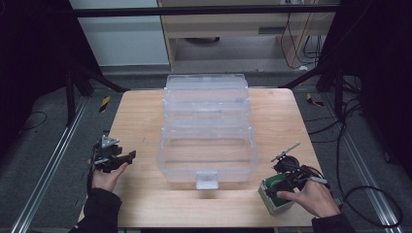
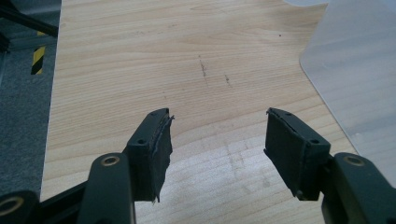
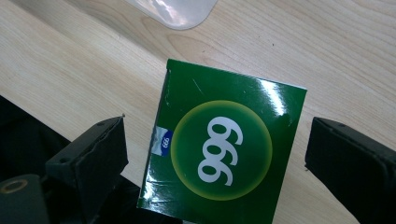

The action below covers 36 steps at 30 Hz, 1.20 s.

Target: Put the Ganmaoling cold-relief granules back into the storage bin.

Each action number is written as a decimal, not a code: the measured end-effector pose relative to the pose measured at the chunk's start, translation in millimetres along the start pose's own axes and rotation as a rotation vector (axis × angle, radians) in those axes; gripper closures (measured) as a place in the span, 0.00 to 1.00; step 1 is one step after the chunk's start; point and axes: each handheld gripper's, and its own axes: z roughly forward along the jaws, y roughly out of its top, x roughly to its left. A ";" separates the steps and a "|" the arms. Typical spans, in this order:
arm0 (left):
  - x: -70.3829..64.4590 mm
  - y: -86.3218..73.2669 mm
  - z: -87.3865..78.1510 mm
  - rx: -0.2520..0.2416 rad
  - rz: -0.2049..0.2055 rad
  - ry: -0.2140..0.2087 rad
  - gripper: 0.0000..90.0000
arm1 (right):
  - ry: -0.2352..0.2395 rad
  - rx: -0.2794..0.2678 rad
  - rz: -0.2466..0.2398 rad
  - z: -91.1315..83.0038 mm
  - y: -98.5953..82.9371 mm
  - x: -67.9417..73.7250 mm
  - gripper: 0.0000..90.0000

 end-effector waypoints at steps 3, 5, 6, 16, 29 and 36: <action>-0.7 -0.1 -0.8 -0.001 0.001 -0.002 0.45 | -0.003 0.016 0.011 2.6 -1.2 -0.1 0.05; -1.0 0.0 -0.8 -0.002 0.001 -0.004 0.45 | -0.001 0.036 0.015 5.2 -2.2 -0.1 0.05; -1.2 0.1 -0.5 -0.001 0.002 -0.004 0.45 | -0.001 0.036 0.015 5.2 -2.2 -0.1 0.05; -2.2 -1.0 2.1 0.013 0.007 -0.001 0.45 | 0.015 0.078 0.022 15.3 -3.5 -4.5 0.08; -3.4 -2.0 5.0 0.030 0.015 -0.002 0.45 | 0.033 0.127 0.051 27.3 1.3 -7.6 0.11; -3.1 -2.1 4.6 0.029 0.015 -0.004 0.45 | 0.023 0.148 0.070 30.2 4.1 -6.6 0.12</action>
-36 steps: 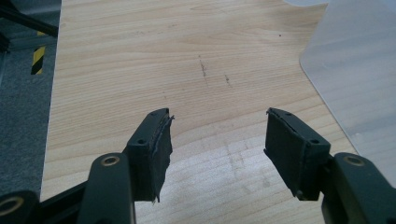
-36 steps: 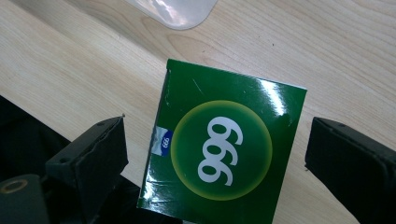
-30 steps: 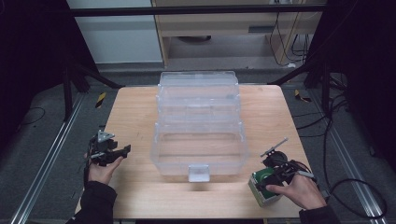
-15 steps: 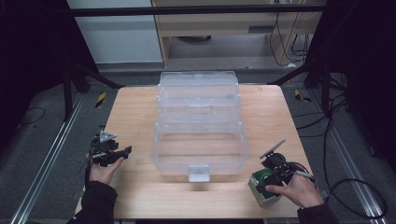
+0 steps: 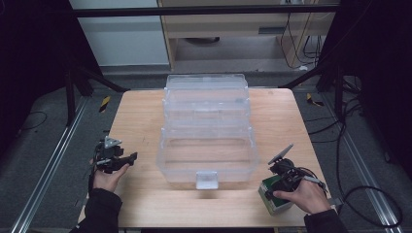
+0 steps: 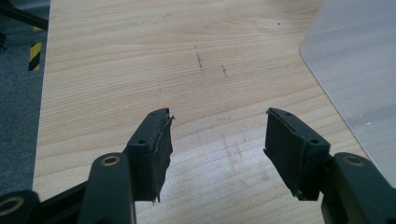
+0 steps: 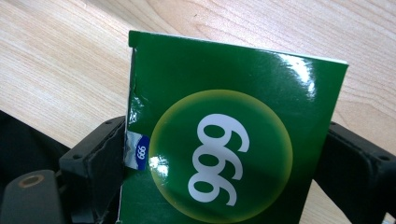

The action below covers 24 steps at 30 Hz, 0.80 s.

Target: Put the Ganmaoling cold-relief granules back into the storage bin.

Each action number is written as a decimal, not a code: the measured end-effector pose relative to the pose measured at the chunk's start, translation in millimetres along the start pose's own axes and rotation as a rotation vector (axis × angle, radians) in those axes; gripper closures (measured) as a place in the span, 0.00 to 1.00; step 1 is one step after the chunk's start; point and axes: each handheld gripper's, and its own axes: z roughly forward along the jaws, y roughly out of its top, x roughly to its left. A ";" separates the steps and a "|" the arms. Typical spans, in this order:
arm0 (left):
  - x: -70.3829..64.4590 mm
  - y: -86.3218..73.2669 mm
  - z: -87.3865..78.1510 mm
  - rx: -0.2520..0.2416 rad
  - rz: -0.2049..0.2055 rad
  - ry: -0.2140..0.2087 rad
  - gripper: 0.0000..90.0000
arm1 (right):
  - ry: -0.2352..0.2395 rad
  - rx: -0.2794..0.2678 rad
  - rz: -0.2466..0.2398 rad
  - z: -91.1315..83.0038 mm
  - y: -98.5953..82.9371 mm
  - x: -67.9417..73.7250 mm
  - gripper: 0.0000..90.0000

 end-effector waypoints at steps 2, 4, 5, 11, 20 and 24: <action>-0.1 -0.1 0.3 0.002 0.000 -0.001 0.45 | -0.002 0.003 0.003 -0.3 0.1 0.0 0.13; -0.1 -0.1 0.3 0.003 0.001 -0.002 0.45 | -0.001 0.006 0.010 -0.7 0.4 -0.1 0.14; -0.1 -0.1 0.3 0.003 0.001 -0.002 0.45 | 0.000 0.008 0.014 -0.8 0.5 -0.1 0.15; -0.2 -0.5 0.5 0.005 0.001 0.000 0.45 | -0.006 0.012 0.009 -3.1 -0.6 -0.2 0.18; 0.0 -0.8 1.0 0.005 0.000 -0.002 0.45 | -0.035 0.006 -0.078 -9.5 -2.7 -1.3 0.19; -0.3 -1.0 1.3 0.007 0.001 -0.004 0.45 | -0.032 -0.006 -0.098 -14.6 -2.8 -2.3 0.19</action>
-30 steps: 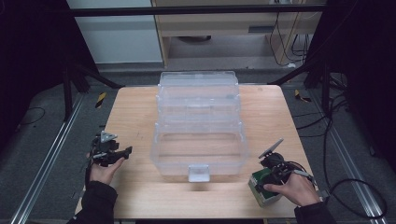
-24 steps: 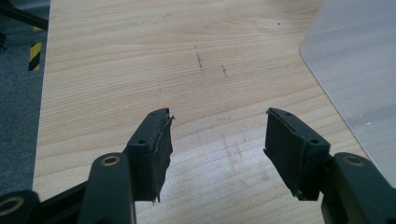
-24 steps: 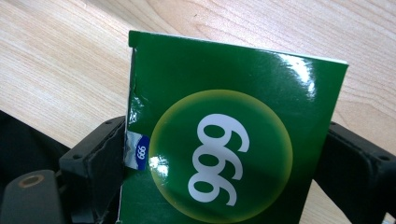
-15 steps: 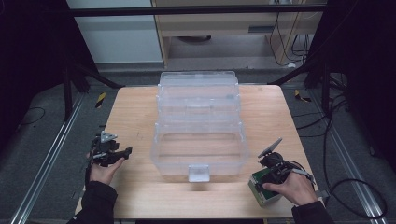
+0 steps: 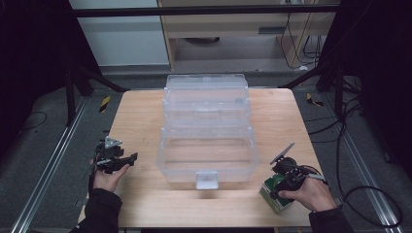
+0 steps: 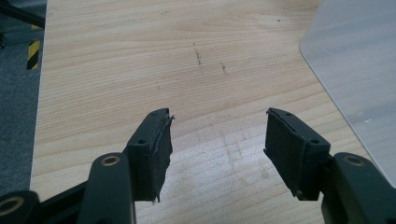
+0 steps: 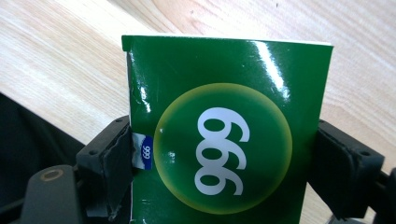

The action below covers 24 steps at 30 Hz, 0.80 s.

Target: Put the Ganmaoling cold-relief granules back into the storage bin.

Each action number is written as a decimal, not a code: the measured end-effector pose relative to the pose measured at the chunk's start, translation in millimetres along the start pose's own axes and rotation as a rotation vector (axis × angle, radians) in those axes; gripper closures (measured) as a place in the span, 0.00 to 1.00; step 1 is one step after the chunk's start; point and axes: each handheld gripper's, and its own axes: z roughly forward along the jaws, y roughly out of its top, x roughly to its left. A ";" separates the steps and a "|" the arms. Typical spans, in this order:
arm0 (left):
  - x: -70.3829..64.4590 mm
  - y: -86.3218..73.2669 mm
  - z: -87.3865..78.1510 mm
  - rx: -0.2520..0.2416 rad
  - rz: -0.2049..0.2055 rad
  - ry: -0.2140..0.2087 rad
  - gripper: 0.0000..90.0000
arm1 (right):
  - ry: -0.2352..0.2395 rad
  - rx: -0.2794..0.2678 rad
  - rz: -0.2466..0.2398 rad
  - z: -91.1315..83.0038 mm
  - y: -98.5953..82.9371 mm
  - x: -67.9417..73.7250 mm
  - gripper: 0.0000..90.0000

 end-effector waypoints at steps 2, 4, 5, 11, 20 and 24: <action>-0.3 0.0 0.3 0.003 0.002 0.000 0.45 | 0.003 -0.023 -0.009 -8.3 0.9 -0.5 0.19; -0.2 0.0 0.3 0.004 0.003 0.001 0.45 | 0.000 -0.035 -0.021 -11.8 1.7 -1.4 0.19; -0.2 -0.1 0.4 0.004 0.003 0.001 0.45 | -0.008 -0.051 -0.014 -16.8 2.3 -1.4 0.19; 0.0 -0.3 0.6 0.004 0.001 0.002 0.45 | -0.018 -0.088 -0.047 -30.4 4.6 -6.1 0.19; 0.0 -0.5 1.4 0.005 0.001 0.001 0.45 | -0.021 -0.133 -0.096 -60.3 11.2 -10.4 0.19; -0.1 -0.6 1.5 0.006 0.000 0.001 0.45 | -0.035 -0.163 -0.128 -74.0 14.3 -11.1 0.19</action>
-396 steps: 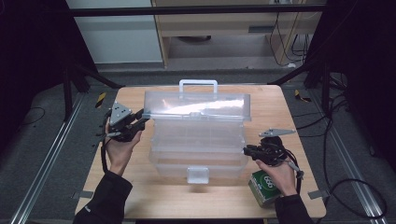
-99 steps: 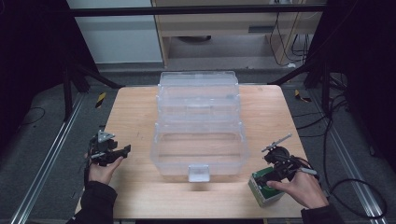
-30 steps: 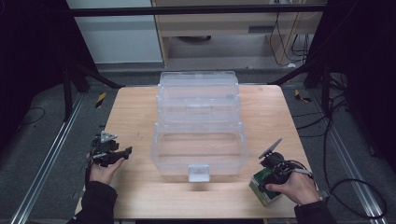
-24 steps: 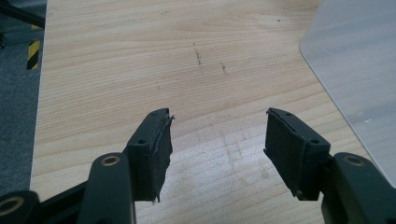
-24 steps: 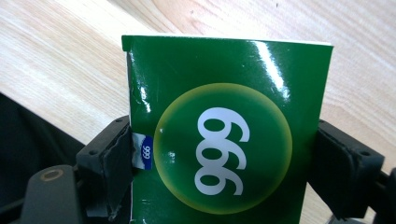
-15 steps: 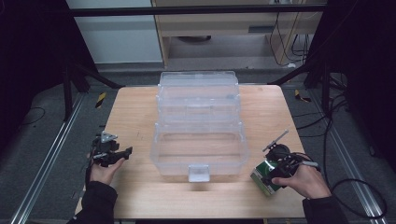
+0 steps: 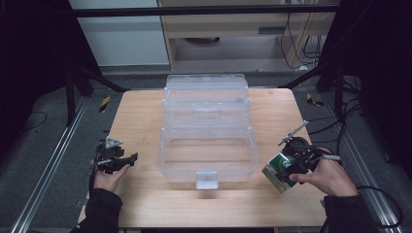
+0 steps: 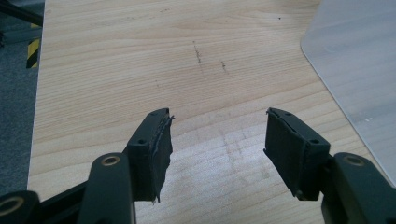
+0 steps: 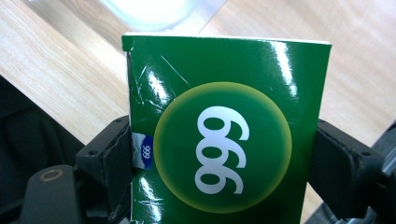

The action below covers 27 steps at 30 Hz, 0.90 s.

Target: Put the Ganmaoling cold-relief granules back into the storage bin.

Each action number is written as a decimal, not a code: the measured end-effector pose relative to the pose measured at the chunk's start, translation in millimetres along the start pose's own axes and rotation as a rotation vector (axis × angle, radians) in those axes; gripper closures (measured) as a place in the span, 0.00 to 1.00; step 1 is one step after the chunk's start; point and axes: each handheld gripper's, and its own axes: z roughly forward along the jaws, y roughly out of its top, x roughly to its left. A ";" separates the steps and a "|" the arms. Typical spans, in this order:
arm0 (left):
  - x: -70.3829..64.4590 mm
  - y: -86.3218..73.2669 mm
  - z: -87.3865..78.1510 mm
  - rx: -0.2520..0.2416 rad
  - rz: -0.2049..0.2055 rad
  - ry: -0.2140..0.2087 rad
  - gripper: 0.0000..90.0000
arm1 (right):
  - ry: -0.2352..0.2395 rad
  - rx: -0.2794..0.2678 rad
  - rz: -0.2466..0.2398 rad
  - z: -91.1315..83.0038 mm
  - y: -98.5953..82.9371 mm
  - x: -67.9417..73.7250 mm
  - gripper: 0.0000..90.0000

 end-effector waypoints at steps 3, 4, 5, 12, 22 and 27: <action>-0.3 -0.1 0.2 0.001 0.001 0.000 0.45 | -0.008 -0.025 -0.030 -8.2 4.6 -1.3 0.19; -0.3 -0.1 0.4 0.000 0.001 0.001 0.45 | -0.014 -0.038 -0.036 -10.9 6.2 -1.5 0.19; -0.3 -0.1 0.4 0.000 0.001 0.001 0.45 | -0.014 -0.038 -0.036 -10.9 6.2 -1.5 0.19; 0.9 -0.2 0.1 -0.002 -0.005 0.000 0.45 | -0.022 -0.041 -0.073 -25.7 21.3 -7.7 0.19; 0.2 -0.5 0.9 0.002 -0.003 -0.003 0.45 | -0.005 -0.051 -0.151 -34.9 43.1 -16.9 0.19; 0.0 -0.4 0.8 0.002 -0.003 -0.003 0.45 | 0.007 -0.063 -0.227 -36.1 56.9 -15.6 0.19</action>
